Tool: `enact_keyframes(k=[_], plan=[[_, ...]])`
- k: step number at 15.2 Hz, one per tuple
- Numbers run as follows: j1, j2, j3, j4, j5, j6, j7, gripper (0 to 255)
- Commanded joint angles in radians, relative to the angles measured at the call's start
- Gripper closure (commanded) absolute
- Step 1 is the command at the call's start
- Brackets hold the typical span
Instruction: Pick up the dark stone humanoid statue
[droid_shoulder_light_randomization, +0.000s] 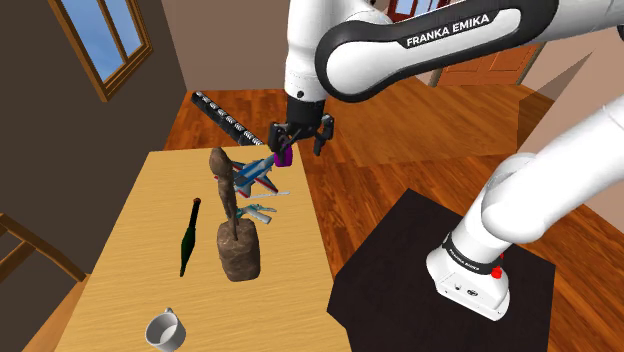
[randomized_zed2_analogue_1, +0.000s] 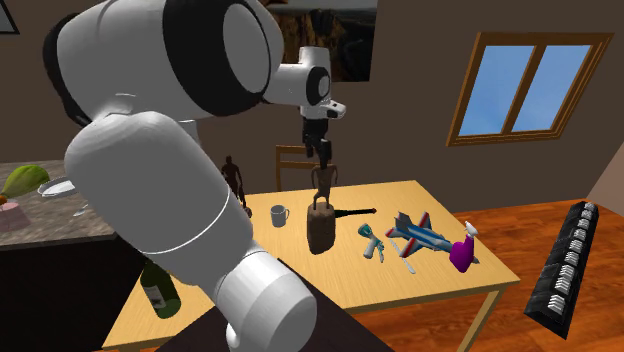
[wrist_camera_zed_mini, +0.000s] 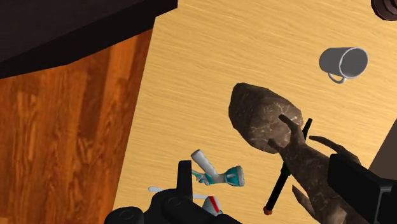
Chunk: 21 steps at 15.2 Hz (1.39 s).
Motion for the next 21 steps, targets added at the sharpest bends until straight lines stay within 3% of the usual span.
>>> enact_keyframes(k=[1, 8, 15, 21], plan=[[-0.011, 0.079, 0.048, 0.038, -0.049, 0.049, 0.084, 0], [-0.006, 0.391, 0.152, 0.246, -0.33, 0.111, 0.409, 0], [0.138, 0.718, 0.105, 0.552, -0.608, 0.045, 0.667, 0], [0.152, 0.755, 0.087, 0.534, -0.638, 0.092, 0.695, 0]])
